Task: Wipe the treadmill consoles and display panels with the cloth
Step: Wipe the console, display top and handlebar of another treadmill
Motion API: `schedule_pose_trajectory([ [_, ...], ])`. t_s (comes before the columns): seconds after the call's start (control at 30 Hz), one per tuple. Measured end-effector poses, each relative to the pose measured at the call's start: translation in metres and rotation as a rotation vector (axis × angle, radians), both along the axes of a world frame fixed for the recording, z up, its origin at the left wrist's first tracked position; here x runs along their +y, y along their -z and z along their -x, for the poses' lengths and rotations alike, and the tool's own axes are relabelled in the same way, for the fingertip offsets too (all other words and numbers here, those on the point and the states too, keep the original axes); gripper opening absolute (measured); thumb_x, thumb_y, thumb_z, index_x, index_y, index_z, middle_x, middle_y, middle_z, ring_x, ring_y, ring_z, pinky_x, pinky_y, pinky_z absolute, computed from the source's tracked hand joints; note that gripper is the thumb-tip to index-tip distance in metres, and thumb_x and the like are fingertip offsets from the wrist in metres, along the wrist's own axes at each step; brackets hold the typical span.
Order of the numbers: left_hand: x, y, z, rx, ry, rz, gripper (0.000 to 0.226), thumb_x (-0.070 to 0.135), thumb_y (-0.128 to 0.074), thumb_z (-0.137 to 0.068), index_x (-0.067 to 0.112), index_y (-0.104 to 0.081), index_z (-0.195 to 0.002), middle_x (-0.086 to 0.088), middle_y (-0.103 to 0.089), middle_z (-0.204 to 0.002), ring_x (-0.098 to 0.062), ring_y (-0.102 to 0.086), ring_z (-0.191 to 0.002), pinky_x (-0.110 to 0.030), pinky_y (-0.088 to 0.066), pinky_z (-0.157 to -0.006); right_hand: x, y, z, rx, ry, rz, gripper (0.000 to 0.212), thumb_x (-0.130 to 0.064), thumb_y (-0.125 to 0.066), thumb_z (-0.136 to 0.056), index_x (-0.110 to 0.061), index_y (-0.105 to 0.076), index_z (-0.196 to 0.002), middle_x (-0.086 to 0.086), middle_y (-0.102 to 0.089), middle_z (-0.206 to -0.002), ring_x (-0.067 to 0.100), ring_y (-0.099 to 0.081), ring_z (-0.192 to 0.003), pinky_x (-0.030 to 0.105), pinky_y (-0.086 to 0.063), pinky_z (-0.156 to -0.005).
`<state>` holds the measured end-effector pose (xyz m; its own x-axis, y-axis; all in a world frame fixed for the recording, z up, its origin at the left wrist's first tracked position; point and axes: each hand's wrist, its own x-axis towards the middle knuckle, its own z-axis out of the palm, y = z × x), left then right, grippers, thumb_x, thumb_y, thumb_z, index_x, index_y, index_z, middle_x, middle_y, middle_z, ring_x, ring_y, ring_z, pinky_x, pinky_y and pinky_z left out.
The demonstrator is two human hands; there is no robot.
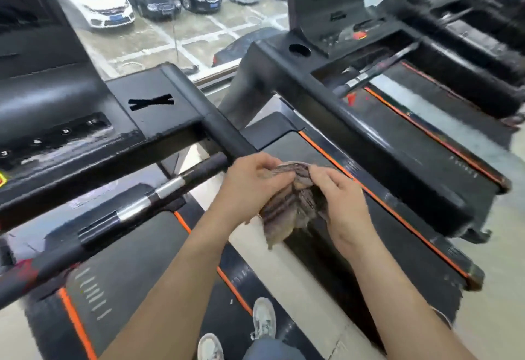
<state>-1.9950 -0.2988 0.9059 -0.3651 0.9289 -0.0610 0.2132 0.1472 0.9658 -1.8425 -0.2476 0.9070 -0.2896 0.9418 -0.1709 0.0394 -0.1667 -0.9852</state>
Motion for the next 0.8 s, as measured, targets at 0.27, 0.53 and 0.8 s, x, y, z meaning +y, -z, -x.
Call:
schedule_pose_trajectory([
  [0.27,0.025,0.013,-0.119,-0.327,0.501,0.081,0.032,0.04,-0.062,-0.088,0.01,-0.071,-0.084,-0.005,-0.068,-0.078,-0.017,-0.06,-0.071,-0.034,-0.044,-0.069,-0.011,-0.009,-0.144,0.324,0.055,0.355,0.044,-0.019,-0.049,-0.073,0.003,-0.069,-0.106,0.018,-0.07,-0.099,0.025,-0.065,-0.085,0.035,-0.052,-0.074],
  [0.53,0.047,0.017,-0.279,-0.426,0.595,0.164,0.024,0.017,-0.055,-0.094,0.014,-0.064,-0.072,0.004,-0.059,-0.063,-0.007,-0.052,-0.057,-0.022,-0.04,-0.053,-0.013,0.006,-0.31,0.219,0.097,0.251,0.034,-0.009,-0.051,-0.088,0.003,-0.061,-0.118,0.023,-0.066,-0.112,0.029,-0.063,-0.096,0.038,-0.052,-0.08],
  [0.8,0.077,0.025,-0.44,-0.239,0.589,0.148,0.02,0.013,-0.075,-0.081,0.025,-0.062,-0.072,0.002,-0.064,-0.073,-0.008,-0.058,-0.066,-0.019,-0.045,-0.06,0.011,0.023,-0.482,-0.106,0.203,0.161,0.011,0.0,-0.068,-0.085,-0.002,-0.057,-0.084,0.017,-0.066,-0.08,0.025,-0.061,-0.07,0.04,-0.051,-0.061],
])
